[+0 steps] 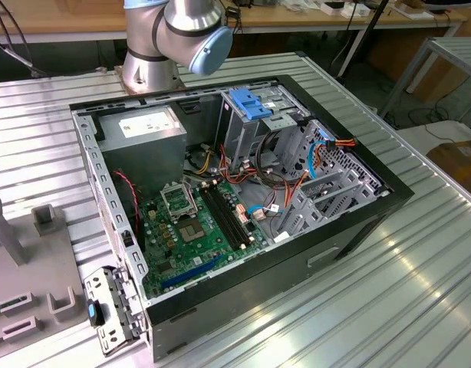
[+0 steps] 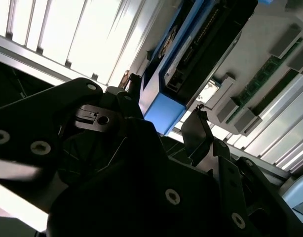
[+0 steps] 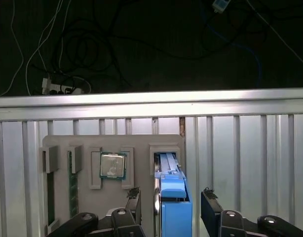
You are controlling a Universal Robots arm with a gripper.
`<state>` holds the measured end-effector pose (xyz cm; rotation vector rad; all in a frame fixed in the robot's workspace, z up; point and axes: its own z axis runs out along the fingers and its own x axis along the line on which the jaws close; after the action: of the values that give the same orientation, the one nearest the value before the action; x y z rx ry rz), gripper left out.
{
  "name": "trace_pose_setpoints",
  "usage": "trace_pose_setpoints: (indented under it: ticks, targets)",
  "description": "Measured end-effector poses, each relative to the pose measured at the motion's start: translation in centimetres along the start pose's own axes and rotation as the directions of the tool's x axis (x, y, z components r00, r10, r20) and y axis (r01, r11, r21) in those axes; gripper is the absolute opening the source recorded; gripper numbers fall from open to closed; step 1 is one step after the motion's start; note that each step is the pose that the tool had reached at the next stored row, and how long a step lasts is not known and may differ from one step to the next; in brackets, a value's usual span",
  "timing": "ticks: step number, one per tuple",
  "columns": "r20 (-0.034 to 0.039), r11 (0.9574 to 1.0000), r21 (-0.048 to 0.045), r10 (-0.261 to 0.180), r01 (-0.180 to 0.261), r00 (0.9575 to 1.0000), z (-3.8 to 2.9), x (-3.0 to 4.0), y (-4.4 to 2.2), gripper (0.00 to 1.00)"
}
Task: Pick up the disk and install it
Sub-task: 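Pick up the disk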
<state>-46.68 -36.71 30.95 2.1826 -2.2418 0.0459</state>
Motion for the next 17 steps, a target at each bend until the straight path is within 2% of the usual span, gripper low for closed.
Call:
trace_pose_setpoints:
  ticks: [12,13,14,17]
  targets:
    - [0.0011,1.0000,-0.0004,0.000,0.000,1.0000,1.11,-0.04,0.02,0.60]
    - [0.0014,1.0000,-0.0001,0.000,0.000,1.0000,1.14,-0.04,0.01,0.58]
    - [0.0015,1.0000,-0.0001,0.000,0.000,1.0000,1.14,-0.04,0.01,0.45]
    - [0.0014,1.0000,-0.0003,0.006,-0.006,1.0000,1.14,-0.08,0.02,0.45]
